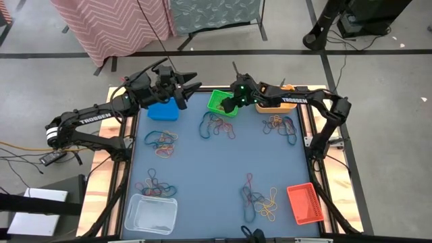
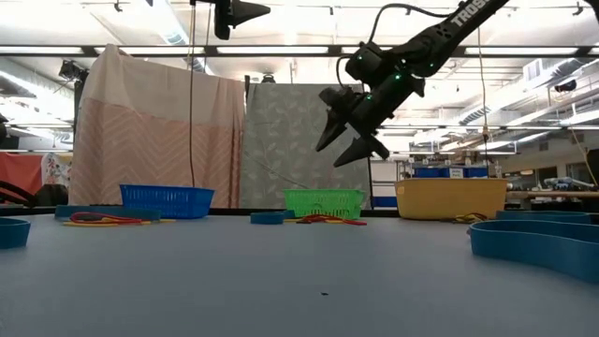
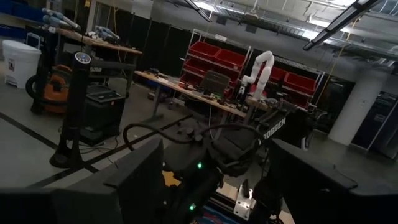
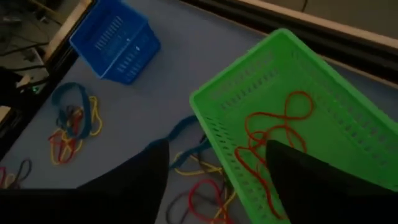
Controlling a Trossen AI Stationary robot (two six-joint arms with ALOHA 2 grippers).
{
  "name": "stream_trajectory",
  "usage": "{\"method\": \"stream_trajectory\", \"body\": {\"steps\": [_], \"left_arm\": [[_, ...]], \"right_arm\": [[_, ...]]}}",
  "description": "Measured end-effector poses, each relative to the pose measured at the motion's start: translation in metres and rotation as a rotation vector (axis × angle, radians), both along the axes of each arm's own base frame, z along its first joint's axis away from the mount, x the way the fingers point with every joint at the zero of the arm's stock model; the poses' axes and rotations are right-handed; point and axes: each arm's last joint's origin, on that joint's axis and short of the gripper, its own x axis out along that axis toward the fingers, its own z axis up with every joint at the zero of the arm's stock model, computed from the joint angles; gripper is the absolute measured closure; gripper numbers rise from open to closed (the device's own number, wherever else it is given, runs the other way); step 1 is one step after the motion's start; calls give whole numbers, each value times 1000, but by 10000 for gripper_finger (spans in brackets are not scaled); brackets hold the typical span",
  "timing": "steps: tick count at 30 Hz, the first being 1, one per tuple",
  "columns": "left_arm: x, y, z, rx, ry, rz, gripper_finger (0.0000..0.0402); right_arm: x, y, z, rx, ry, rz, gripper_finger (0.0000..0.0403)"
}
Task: Sort rubber bands into baskets
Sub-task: Put the red rubber band into the green bin
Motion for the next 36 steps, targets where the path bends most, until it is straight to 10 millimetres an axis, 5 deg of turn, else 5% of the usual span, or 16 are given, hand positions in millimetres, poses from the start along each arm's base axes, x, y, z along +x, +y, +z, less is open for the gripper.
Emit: {"method": "stream_trajectory", "body": {"steps": [8, 22, 25, 32, 36], "left_arm": [[0, 0, -1, -6, 14, 0, 108], [3, -2, -21, -99, 194, -90, 108], [-1, -7, -43, -235, 395, -154, 108], [-41, -39, -114, -599, 1253, -54, 108], [-52, -57, -148, -780, 1433, 14, 108]], "right_arm": [[-26, 6, 29, 98, -22, 78, 114], [-43, 111, 42, 100, 346, 430, 133], [-47, 121, 46, 58, 386, 432, 135], [-56, 122, 55, -34, 424, 371, 135], [-54, 116, 56, -54, 396, 341, 137]]}}
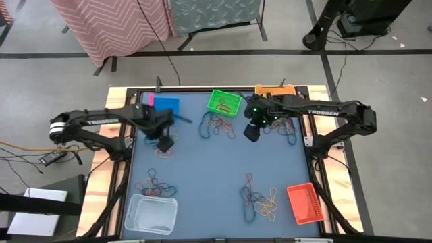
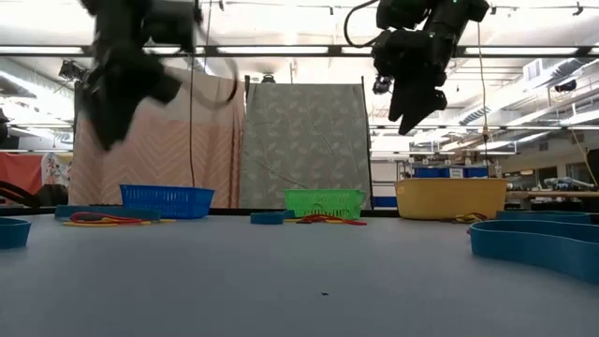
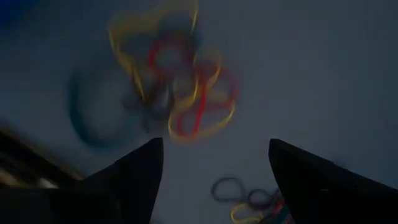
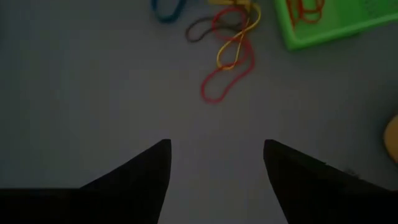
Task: Sort rubber bands into baskets
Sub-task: Put the red rubber band into the green bin
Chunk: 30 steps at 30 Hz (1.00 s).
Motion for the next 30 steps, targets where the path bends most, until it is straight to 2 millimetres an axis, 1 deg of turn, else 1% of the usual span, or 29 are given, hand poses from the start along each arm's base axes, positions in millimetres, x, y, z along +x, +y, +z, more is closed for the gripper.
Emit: {"method": "stream_trajectory", "body": {"steps": [2, 4, 6, 7, 14, 18, 30], "left_arm": [[-3, -7, -21, -45, 35, 31, 108], [-3, -9, -39, -79, 31, 59, 108], [-5, -10, -53, -86, 44, 90, 108], [-4, -10, -56, -87, 44, 105, 108], [4, -7, -62, -41, 20, 81, 108], [4, -7, -68, -50, 68, 66, 114], [13, -5, -87, -55, 142, 56, 195]], "right_arm": [[2, -3, 1, -10, -29, -9, 137], [3, -7, 3, -17, -56, -20, 137], [4, -10, 4, -24, -80, -29, 137], [5, -11, 5, -28, -90, -34, 137], [5, -16, 5, -29, -104, -56, 139], [5, -16, 5, -28, -104, -57, 139], [5, -17, 5, -49, -103, -69, 141]]}}
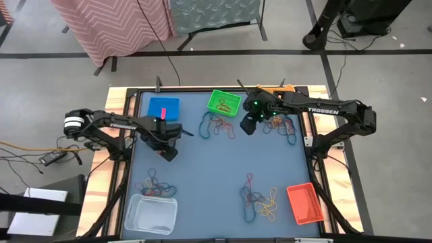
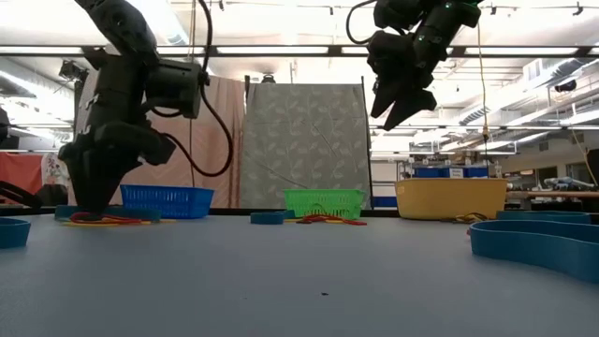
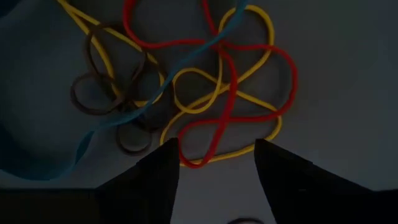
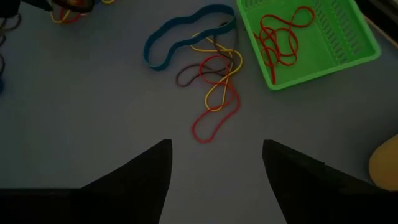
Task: Sort rubber bands into baskets
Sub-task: Put the red rubber band into the green bin
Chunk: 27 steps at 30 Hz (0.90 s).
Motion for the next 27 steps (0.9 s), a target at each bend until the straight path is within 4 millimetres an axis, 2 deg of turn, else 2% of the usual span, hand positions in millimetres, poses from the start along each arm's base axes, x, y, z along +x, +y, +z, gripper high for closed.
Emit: {"method": "stream_trajectory", "body": {"steps": [15, 20, 23, 27], "left_arm": [[3, 1, -13, 16, 80, -34, 274], [3, 1, -13, -13, 80, -78, 344], [7, 1, -7, -31, 62, -106, 391], [19, 3, 13, -33, 37, -171, 397]], "right_arm": [[0, 0, 0, -2, -2, -1, 144], [0, 0, 0, -2, -2, -1, 146], [0, 0, 0, -2, -2, -1, 146], [0, 0, 0, 3, -4, 3, 147]]}}
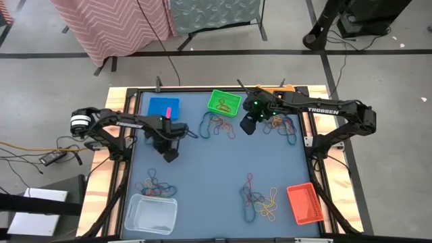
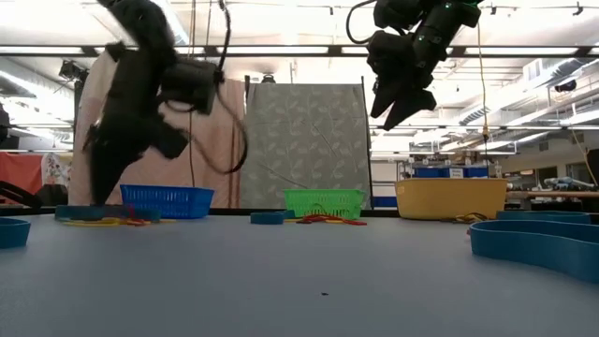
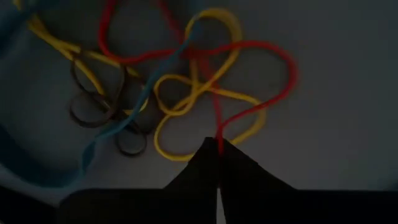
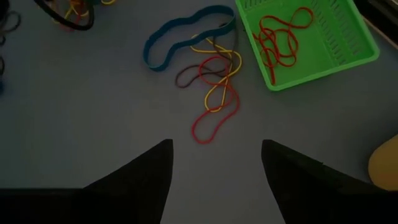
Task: Sort rubber bands into baskets
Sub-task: Put the red rubber band into the green bin
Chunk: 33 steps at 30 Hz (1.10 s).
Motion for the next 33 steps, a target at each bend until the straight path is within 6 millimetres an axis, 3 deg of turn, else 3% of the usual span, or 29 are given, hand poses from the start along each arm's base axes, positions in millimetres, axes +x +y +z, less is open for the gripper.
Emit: {"method": "stream_trajectory", "body": {"steps": [3, 10, 14, 17, 22, 25, 33], "left_arm": [[15, 3, 29, 8, -55, -68, 398], [56, 18, 124, 236, -363, -201, 400], [76, 40, 168, 416, -580, -217, 400], [95, 62, 187, 503, -689, -204, 400], [135, 98, 200, 624, -813, -204, 401], [160, 116, 193, 646, -814, -210, 401], [206, 145, 139, 607, -713, -228, 399]], "right_arm": [[-1, 3, 9, 43, -82, 44, 150], [-23, 8, 69, -35, -474, 6, 158], [-46, 14, 101, -141, -643, -43, 158], [-62, 18, 116, -207, -716, -95, 159], [-82, 21, 129, -282, -771, -179, 160], [-87, 22, 132, -304, -781, -209, 160], [-83, 20, 129, -342, -750, -229, 162]]}}
